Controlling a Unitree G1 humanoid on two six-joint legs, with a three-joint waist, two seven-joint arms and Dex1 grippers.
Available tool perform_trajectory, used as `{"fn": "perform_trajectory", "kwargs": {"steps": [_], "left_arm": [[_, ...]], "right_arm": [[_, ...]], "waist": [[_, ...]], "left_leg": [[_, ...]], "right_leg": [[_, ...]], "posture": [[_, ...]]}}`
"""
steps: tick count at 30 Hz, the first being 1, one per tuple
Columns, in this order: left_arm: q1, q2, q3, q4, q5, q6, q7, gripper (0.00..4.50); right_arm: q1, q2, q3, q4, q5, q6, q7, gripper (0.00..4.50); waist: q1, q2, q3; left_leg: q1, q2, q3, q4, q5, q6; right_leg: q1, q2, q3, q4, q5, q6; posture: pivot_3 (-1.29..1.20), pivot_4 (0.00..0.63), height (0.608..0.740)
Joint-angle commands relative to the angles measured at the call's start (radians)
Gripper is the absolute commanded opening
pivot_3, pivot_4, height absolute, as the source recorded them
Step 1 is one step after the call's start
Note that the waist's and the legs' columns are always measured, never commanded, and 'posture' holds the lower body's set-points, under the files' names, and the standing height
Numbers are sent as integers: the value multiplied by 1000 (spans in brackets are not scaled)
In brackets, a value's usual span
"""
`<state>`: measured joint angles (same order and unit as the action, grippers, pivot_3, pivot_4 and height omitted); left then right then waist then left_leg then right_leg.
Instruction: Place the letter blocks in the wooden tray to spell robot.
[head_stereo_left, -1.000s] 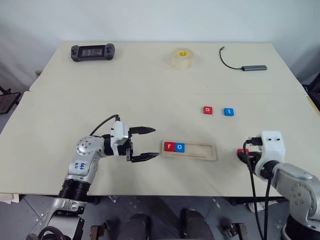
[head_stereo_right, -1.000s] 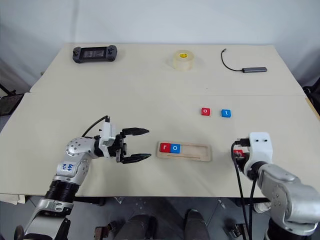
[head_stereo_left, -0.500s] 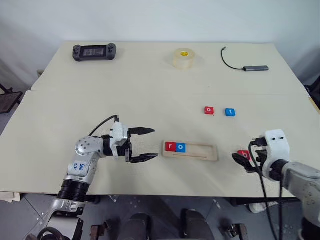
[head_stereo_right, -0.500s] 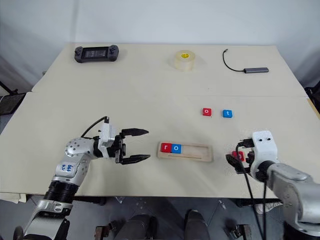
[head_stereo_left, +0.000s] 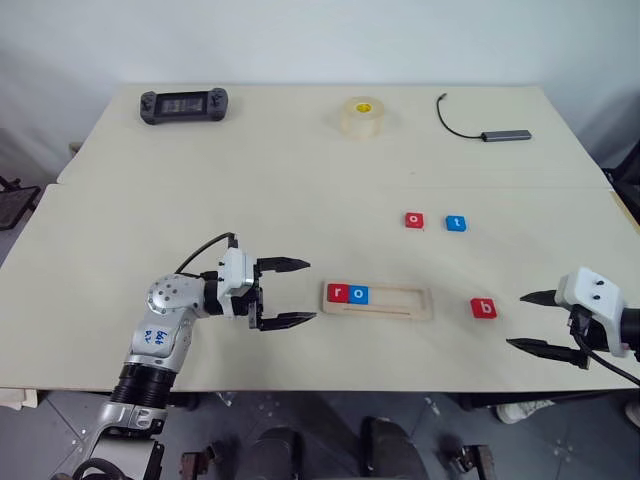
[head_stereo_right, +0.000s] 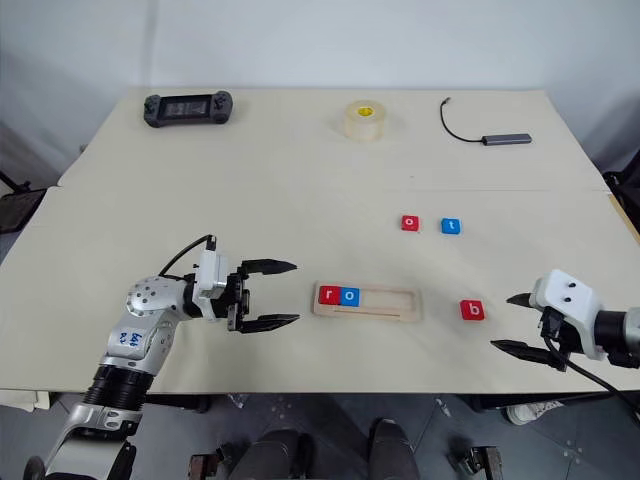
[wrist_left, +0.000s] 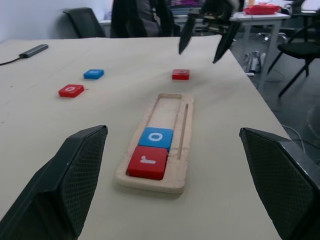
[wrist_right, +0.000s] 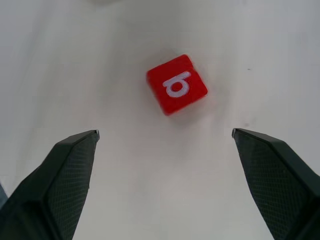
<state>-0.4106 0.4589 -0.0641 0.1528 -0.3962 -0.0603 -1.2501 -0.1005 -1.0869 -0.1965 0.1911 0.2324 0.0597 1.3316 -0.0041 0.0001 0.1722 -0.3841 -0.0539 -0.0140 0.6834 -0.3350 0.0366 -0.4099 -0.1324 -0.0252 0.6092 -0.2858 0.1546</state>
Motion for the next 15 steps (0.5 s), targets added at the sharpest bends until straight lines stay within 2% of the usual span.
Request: {"fn": "perform_trajectory", "kwargs": {"steps": [1, 12, 13, 15], "left_arm": [[-3, 8, -6, -50, -10, -3, -18, 4500], [14, 15, -1, -78, -12, 15, -6, 4500], [15, 15, -1, -79, -12, 16, -5, 4500], [15, 16, 0, -81, -11, 16, -2, 4500]], "right_arm": [[-111, 16, 71, 110, -41, -117, 44, 4461], [-292, 56, 202, 295, -99, -186, 87, 4461], [-302, 58, 206, 308, -101, -189, 90, 4092], [-319, 66, 211, 329, -101, -190, 94, 3641]], "waist": [[2, 0, 0], [5, 0, 0], [4, 0, 0], [4, 0, 0]], "left_leg": [[0, 0, 0, 0, 0, 0], [-1, 0, -3, 1, 0, -1], [-1, 0, -3, 1, 0, -1], [-1, 0, -3, 1, 0, -1]], "right_leg": [[0, 0, 0, 0, 0, 0], [0, -2, -3, -1, 0, 0], [0, -2, -3, -1, 0, 0], [0, -1, -3, -1, 0, 0]], "posture": [[0, 150, 740], [0, 150, 740], [0, 150, 740], [0, 150, 740]]}}
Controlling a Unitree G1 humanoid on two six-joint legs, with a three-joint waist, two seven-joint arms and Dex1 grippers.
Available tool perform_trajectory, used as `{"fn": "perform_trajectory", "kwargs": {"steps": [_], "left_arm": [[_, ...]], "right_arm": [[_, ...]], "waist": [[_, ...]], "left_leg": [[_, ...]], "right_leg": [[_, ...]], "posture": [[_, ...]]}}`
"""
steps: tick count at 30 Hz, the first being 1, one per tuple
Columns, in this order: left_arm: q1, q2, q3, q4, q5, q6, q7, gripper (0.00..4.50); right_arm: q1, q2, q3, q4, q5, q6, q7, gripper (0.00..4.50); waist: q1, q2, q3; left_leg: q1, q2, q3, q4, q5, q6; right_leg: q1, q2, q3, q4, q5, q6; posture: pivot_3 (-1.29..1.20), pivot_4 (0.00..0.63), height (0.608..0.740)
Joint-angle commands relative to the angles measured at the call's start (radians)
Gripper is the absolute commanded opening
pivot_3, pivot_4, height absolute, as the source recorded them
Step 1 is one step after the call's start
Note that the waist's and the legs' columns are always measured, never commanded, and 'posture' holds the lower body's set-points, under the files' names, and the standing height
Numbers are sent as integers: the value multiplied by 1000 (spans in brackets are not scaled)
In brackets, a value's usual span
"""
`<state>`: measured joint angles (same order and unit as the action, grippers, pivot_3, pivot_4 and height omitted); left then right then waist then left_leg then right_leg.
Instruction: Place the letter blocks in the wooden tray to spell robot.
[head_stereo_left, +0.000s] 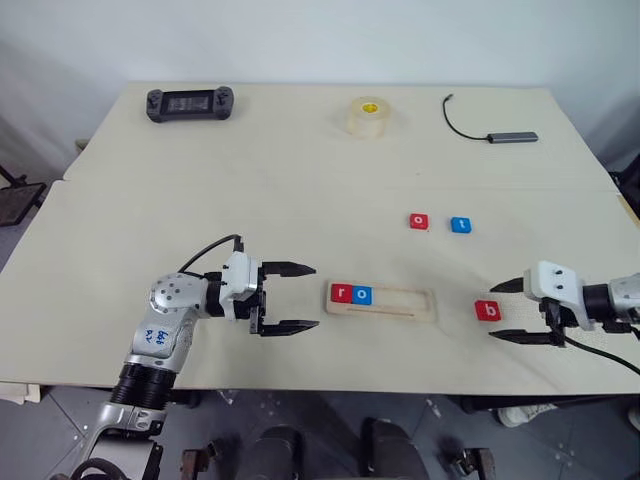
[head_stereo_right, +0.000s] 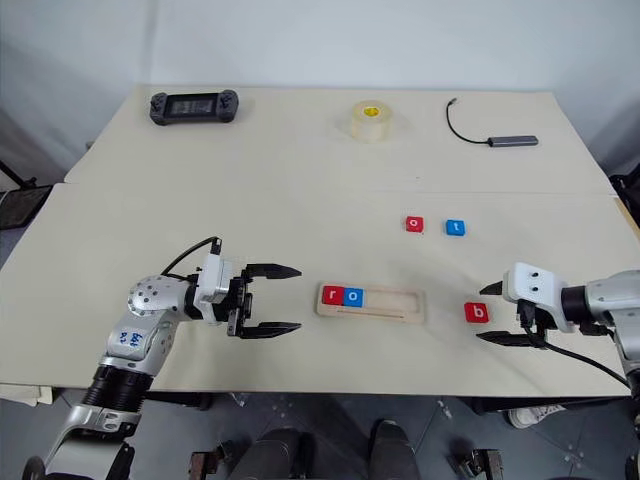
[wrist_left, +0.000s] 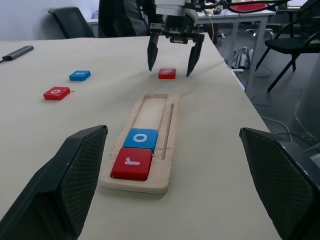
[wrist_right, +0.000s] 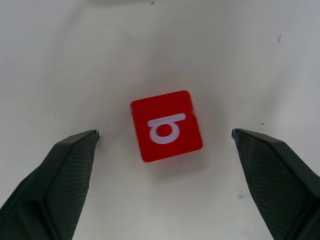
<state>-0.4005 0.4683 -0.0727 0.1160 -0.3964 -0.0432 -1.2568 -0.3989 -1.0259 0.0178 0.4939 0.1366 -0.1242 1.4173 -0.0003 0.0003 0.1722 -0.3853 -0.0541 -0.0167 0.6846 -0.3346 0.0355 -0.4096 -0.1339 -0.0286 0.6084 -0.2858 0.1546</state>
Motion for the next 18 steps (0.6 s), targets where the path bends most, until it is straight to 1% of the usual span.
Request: {"fn": "perform_trajectory", "kwargs": {"steps": [1, 6, 7, 13, 16, 18], "left_arm": [[5, 6, 9, -43, -9, -2, 8, 4500], [5, 6, 10, -43, -8, -1, 17, 4500], [6, 6, 10, -43, -8, -1, 18, 4500], [13, 15, 11, -46, -9, 2, 18, 4500], [17, 24, 15, -44, -11, 1, 15, 4500], [18, 28, 17, -38, -11, -3, 12, 4500]], "right_arm": [[-28, 11, -3, 34, -3, -13, 4, 3324], [-35, 30, -5, 33, 1, -24, -9, 1628], [-34, 32, -5, 31, 3, -23, -9, 1471], [-42, 3, -11, -22, 25, -11, 32, 1473], [-103, 0, 7, -122, 50, 75, 75, 1473], [-151, 17, 35, -200, 59, 156, 89, 1473]], "waist": [[0, 0, 0], [0, 0, 0], [0, 0, 0], [-1, 0, 0], [-3, 1, 0], [-4, 2, 0]], "left_leg": [[0, 0, 0, 0, 0, 0], [0, 0, 0, 0, 0, 0], [0, 0, 0, 0, 0, 0], [0, 0, 0, 0, 0, 0], [0, 0, 0, 0, 0, 0], [0, 0, 1, 0, 0, -1]], "right_leg": [[0, 0, 0, 0, 0, 0], [0, 0, 0, 0, 0, 0], [0, 0, 0, 0, 0, 0], [0, 0, 0, 0, 0, 0], [0, 0, 0, 0, 0, 0], [-1, 0, 1, 0, 0, 0]], "posture": [[0, 150, 740], [0, 150, 740], [0, 150, 740], [0, 150, 740], [0, 150, 740], [0, 150, 740]]}}
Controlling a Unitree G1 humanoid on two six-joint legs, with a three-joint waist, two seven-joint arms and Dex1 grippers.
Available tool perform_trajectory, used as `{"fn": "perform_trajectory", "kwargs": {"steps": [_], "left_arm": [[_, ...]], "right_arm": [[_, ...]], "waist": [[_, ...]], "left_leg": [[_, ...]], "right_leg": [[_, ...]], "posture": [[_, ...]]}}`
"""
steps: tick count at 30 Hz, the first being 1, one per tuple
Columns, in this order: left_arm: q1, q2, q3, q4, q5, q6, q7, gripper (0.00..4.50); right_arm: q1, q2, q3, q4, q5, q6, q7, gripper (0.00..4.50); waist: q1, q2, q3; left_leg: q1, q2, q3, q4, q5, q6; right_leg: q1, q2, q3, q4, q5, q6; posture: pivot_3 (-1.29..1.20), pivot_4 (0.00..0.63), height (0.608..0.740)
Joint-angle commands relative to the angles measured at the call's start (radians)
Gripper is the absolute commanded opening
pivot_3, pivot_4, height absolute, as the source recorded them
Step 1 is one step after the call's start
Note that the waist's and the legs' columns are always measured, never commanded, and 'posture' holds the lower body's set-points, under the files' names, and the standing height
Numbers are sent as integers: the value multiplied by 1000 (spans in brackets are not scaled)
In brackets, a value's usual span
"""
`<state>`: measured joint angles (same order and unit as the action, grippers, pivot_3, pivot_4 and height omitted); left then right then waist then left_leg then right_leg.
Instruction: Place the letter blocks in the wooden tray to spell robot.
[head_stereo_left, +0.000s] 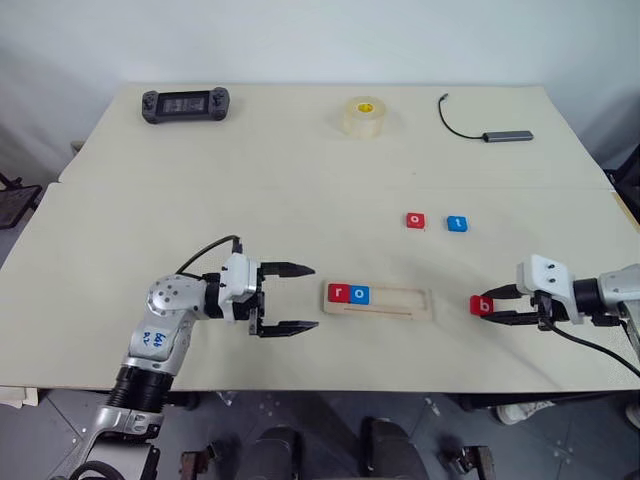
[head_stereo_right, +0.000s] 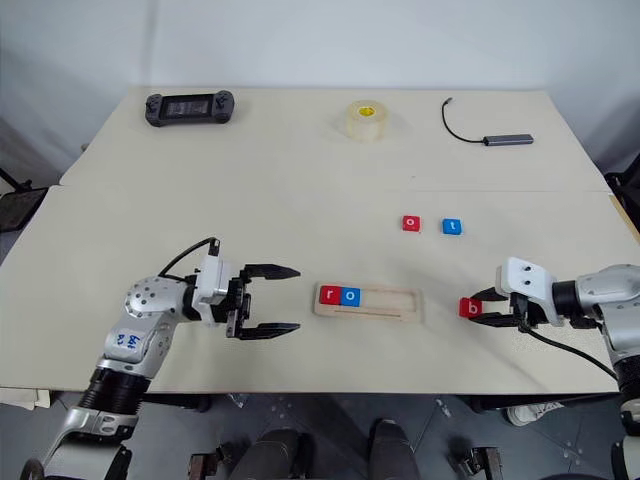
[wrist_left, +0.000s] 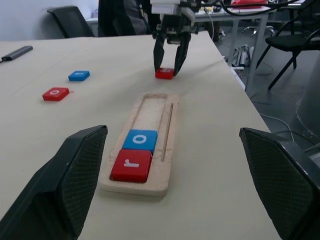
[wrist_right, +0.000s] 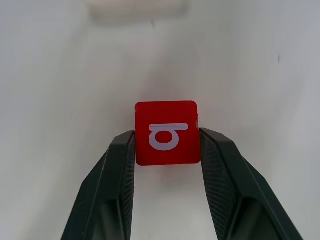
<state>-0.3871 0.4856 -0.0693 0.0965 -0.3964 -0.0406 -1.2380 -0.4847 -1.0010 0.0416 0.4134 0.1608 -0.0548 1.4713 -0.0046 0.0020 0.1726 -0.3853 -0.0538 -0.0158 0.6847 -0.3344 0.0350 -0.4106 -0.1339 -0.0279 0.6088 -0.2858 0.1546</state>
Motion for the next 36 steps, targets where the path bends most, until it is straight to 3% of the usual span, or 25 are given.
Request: {"fn": "perform_trajectory", "kwargs": {"steps": [1, 7, 12, 26, 34, 35, 36], "left_arm": [[6, 12, 14, -16, -11, -8, -8, 4500], [25, 17, 14, -15, -1, -23, -12, 4500], [43, 15, 18, -30, 4, -23, 4, 4500], [78, 15, 28, -76, -1, -9, 53, 4500], [83, 18, 28, -81, -2, -9, 63, 4500], [83, 18, 28, -81, -2, -8, 66, 4500], [83, 18, 28, -80, -2, -8, 67, 4500]], "right_arm": [[-91, 5, 30, -157, 30, 141, 28, 1473], [-175, 103, 152, -322, -16, 370, -38, 1473], [-198, 190, 225, -369, -63, 453, -120, 1473], [-198, 239, 285, -396, -109, 514, -155, 1473], [-206, 245, 268, -449, -70, 570, -136, 4194], [-211, 237, 252, -447, -62, 569, -135, 4475], [-214, 227, 234, -445, -51, 570, -134, 4475]], "waist": [[1, 0, 0], [8, 0, 0], [8, 0, 0], [3, 0, 0], [4, 0, 0], [3, 0, 0], [4, 0, 0]], "left_leg": [[0, 0, 0, 0, 0, 0], [-1, 1, -3, 0, 0, -1], [-3, -1, -4, 0, 0, -1], [-3, -1, -4, 0, 0, -1], [-3, -1, -4, 0, 0, -1], [-3, -1, -4, 0, 0, -1], [-3, -1, -4, 0, 0, -1]], "right_leg": [[0, 0, 0, 0, 0, 0], [0, 0, -3, -1, 0, -1], [-1, -2, -4, 0, 0, -1], [-1, -1, -5, 1, 0, -1], [-1, -1, -5, 1, 0, -1], [-1, -1, -5, 1, 0, -1], [-1, -1, -5, 1, 0, -1]], "posture": [[0, 150, 740], [0, 150, 740], [0, 150, 740], [0, 150, 740], [0, 150, 740], [0, 150, 740], [0, 150, 740]]}}
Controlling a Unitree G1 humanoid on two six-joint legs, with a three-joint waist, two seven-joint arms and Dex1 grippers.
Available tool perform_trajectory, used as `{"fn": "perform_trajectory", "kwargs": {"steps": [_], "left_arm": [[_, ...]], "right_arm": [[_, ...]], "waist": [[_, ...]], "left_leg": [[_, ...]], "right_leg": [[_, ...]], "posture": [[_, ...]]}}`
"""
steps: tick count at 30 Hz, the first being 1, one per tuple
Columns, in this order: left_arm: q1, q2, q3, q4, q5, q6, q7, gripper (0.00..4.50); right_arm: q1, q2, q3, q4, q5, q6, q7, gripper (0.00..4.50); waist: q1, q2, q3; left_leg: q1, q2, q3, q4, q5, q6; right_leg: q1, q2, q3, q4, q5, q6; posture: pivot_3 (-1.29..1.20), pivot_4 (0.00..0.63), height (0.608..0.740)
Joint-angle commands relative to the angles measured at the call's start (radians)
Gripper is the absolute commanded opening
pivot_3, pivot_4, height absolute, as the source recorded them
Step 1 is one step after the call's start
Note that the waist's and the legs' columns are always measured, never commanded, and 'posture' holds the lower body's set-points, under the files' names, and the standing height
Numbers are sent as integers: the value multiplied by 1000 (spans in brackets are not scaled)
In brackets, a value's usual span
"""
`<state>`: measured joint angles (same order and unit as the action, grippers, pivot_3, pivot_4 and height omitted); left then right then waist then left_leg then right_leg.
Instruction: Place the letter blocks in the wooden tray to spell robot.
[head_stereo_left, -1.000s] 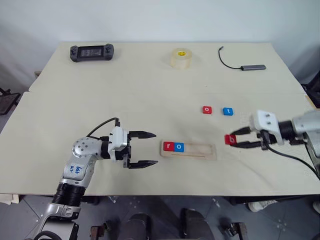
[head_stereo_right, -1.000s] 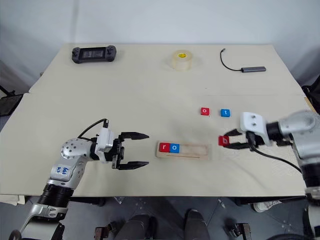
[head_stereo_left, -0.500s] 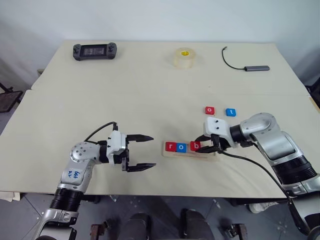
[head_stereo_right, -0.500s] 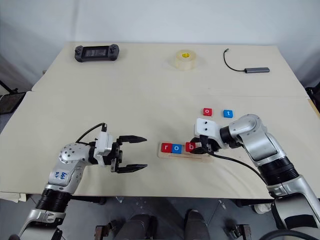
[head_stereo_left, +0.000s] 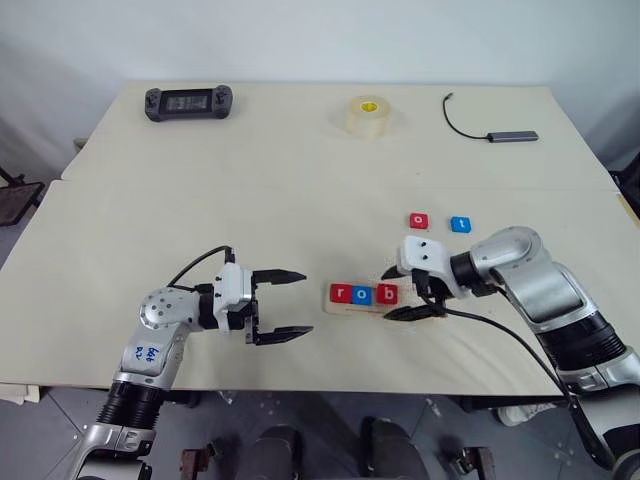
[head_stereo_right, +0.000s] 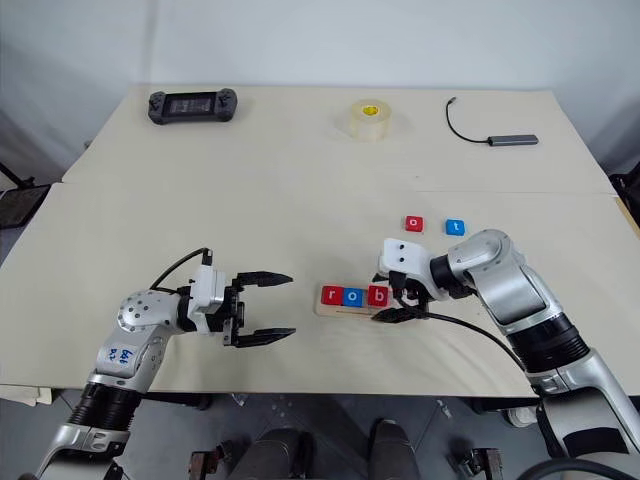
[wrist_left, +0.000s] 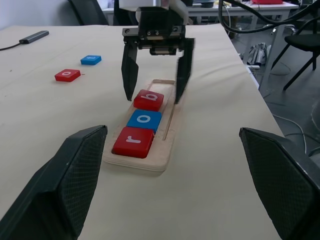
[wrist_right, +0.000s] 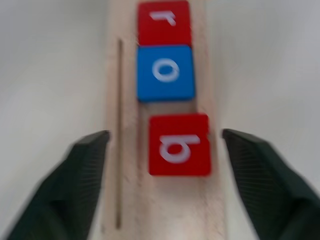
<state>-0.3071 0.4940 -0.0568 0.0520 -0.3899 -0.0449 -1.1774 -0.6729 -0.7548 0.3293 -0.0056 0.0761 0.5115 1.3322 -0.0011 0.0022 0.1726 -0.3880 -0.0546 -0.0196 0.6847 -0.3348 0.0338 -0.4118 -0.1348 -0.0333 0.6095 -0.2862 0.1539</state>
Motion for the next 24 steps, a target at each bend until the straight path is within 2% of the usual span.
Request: {"fn": "perform_trajectory", "kwargs": {"steps": [1, 3, 6, 9, 13, 17, 18, 24], "left_arm": [[3, 10, 16, -35, -9, -4, 7, 4500], [5, 12, 14, -35, -9, -3, 6, 4500], [6, 13, 13, -33, -10, -3, 3, 4500], [2, 14, 12, -28, -10, -4, 2, 4500], [-10, 9, 4, -17, -9, -3, -4, 4500], [-14, 6, 3, -17, -8, -1, -1, 4500], [-14, 5, 4, -20, -9, 2, 1, 4500], [-4, 9, 5, -34, -11, 10, 4, 4500]], "right_arm": [[-29, -27, -66, -24, 43, 5, 6, 4475], [-8, -60, -90, -17, 51, -12, 15, 4475], [19, -95, -107, -12, 59, -19, 15, 3856], [34, -110, -112, -14, 62, -53, 20, 2873], [35, -82, -103, 48, 13, -87, -61, 1537], [30, -60, -86, 58, 7, -101, -68, 165], [30, -55, -82, 57, 5, -100, -67, 33], [32, -42, -70, 57, -4, -100, -85, 33]], "waist": [[1, 0, 0], [2, 0, 0], [3, 0, 0], [1, 0, 0], [-2, 0, 0], [-1, 0, 0], [-1, 0, 0], [1, 0, 0]], "left_leg": [[0, 0, 0, 0, 0, 0], [0, 0, 0, 0, 0, 0], [0, 0, 0, 0, 0, 0], [0, 0, 0, 0, 0, 0], [0, 0, 1, 0, 0, 0], [0, 0, 1, 0, 0, 0], [0, 0, 1, 0, 0, 0], [0, 0, 1, 0, 0, 0]], "right_leg": [[0, 0, 0, 0, 0, 0], [0, 0, 0, 0, 0, 0], [0, 0, 0, 0, 0, 0], [0, 0, 0, 0, 0, 0], [0, 0, 0, 0, 0, 0], [0, 0, 0, 0, 0, 0], [0, 0, 0, 0, 0, 0], [0, 0, 0, 0, 0, 0]], "posture": [[0, 150, 740], [0, 150, 740], [0, 150, 740], [0, 150, 740], [0, 150, 740], [0, 150, 740], [0, 150, 740], [0, 150, 740]]}}
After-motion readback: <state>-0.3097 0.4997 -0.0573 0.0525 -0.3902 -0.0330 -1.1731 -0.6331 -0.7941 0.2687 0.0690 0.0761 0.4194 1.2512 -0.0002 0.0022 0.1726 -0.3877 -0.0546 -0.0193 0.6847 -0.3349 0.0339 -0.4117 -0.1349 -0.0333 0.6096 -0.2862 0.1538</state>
